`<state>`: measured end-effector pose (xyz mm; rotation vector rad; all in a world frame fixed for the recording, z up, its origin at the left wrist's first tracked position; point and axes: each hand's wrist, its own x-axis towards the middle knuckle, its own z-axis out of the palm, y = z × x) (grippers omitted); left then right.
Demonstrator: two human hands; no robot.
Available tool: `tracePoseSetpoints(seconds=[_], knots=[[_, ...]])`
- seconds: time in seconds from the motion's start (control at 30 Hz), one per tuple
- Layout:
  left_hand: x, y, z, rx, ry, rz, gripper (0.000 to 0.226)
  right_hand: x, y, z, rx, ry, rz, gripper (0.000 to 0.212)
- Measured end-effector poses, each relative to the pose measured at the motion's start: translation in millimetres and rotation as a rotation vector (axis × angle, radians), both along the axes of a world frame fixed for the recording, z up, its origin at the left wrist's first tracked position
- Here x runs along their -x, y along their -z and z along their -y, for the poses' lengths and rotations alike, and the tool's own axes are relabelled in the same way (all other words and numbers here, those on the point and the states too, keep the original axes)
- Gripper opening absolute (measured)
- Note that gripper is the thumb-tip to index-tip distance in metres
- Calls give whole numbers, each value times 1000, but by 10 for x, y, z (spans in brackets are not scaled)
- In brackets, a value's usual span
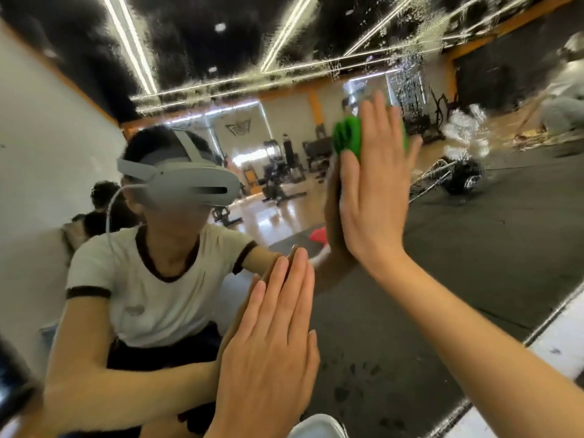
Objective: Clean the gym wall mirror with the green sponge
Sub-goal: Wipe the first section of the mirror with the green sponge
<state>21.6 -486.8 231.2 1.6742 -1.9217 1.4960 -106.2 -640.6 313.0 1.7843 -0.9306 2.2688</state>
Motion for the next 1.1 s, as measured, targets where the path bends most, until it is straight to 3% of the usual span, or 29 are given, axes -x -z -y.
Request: tracePoseSetpoints(seconds=[0.2, 0.33, 0.47, 0.53, 0.7, 0.77, 0.83, 1.0, 1.1], knots=[[26, -27, -34, -41, 15, -54, 72, 140, 1540, -223, -238, -101, -18, 56], [53, -52, -58, -49, 9, -62, 72, 293, 954, 1, -155, -66, -102, 56], [101, 19, -53, -28, 59, -62, 71, 315, 374, 183, -89, -78, -7, 53], [123, 104, -51, -39, 73, -45, 73, 294, 708, 147, -86, -68, -51, 53], [80, 232, -18, -67, 41, -5, 67, 204, 2244, -201, -225, -112, -152, 54], [78, 240, -17, -72, 36, -10, 67, 196, 2470, -267, -252, -120, -181, 54], [80, 243, -16, -74, 37, -8, 68, 253, 2322, -191, -199, -114, -216, 55], [78, 244, 18, -57, 16, 11, 72, 439, 1069, 209, -50, -107, -151, 54], [88, 259, 25, -41, 24, 3, 71, 447, 1144, 256, -63, -86, -149, 55]])
